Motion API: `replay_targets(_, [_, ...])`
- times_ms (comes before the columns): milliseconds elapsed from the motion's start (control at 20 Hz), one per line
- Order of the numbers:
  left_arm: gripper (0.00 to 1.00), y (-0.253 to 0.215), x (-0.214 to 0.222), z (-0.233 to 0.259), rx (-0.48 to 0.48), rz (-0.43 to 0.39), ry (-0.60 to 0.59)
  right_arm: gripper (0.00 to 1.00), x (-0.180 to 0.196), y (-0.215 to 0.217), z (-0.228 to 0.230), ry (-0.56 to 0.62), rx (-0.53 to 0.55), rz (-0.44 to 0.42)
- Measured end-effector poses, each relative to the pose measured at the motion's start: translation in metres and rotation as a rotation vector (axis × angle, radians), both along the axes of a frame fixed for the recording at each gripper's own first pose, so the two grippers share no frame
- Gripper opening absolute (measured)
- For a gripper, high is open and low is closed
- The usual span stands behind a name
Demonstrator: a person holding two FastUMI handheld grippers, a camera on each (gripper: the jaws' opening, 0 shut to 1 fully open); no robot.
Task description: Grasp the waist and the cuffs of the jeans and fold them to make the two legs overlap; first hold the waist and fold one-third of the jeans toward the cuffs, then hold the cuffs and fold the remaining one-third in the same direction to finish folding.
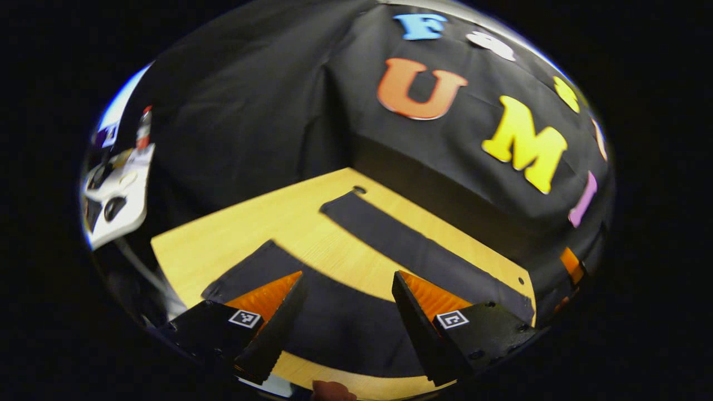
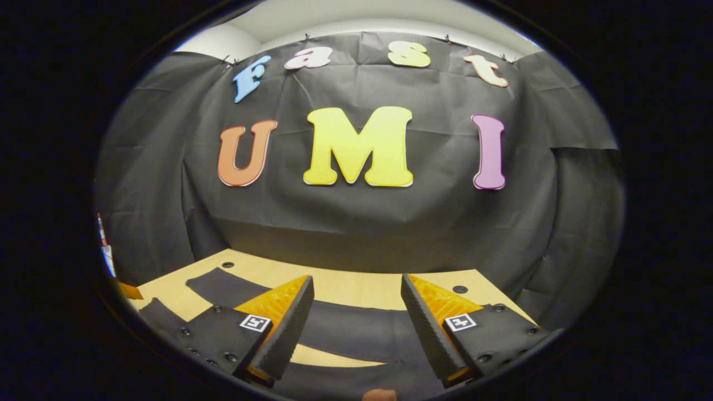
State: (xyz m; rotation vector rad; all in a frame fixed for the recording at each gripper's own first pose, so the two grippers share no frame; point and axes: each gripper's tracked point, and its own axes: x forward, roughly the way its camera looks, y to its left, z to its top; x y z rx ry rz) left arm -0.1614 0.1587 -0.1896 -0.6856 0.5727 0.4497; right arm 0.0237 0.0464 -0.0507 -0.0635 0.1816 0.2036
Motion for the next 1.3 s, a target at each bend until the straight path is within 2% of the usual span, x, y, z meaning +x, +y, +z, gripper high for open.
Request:
replay_targets(100, [0.98, -0.01, -0.03, -0.028, -0.207, 0.08, 0.09, 0.96, 0.0, -0.001, 0.002, -0.001, -0.006, 0.001])
replay_targets(200, [0.99, -0.025, -0.052, -0.065, -0.412, 0.195, 0.157, 0.96, 0.002, -0.006, 0.003, -0.003, -0.02, -0.007])
replay_targets(300, [0.99, -0.017, -0.063, -0.076, -0.513, 0.27, 0.175, 0.96, 0.001, -0.011, 0.004, -0.003, -0.026, -0.014])
replay_targets(550, [0.98, 0.002, -0.059, -0.082, -0.625, 0.368, 0.134, 0.96, 0.0, -0.019, 0.005, -0.005, -0.04, -0.032])
replay_targets(850, [0.98, 0.019, -0.03, -0.085, -0.622, 0.342, 0.055, 0.96, -0.008, -0.024, 0.001, 0.006, -0.045, -0.054])
replay_targets(1000, [0.94, 0.024, -0.007, -0.089, -0.642, 0.326, -0.007, 0.98, -0.012, -0.036, 0.001, 0.01, -0.044, -0.09])
replay_targets(1050, [1.0, 0.024, -0.004, -0.089, -0.643, 0.321, -0.011, 0.98, -0.012, -0.039, 0.002, 0.009, -0.045, -0.098])
replay_targets(1100, [0.94, 0.025, 0.001, -0.089, -0.643, 0.317, -0.015, 0.96, -0.013, -0.042, 0.002, 0.009, -0.045, -0.106])
replay_targets(1250, [0.94, 0.027, 0.013, -0.088, -0.654, 0.301, -0.039, 0.96, -0.013, -0.054, -0.002, 0.023, -0.042, -0.136])
replay_targets(1300, [1.0, 0.03, 0.013, -0.093, -0.669, 0.309, -0.044, 0.96, -0.015, -0.064, -0.009, 0.054, -0.027, -0.159])
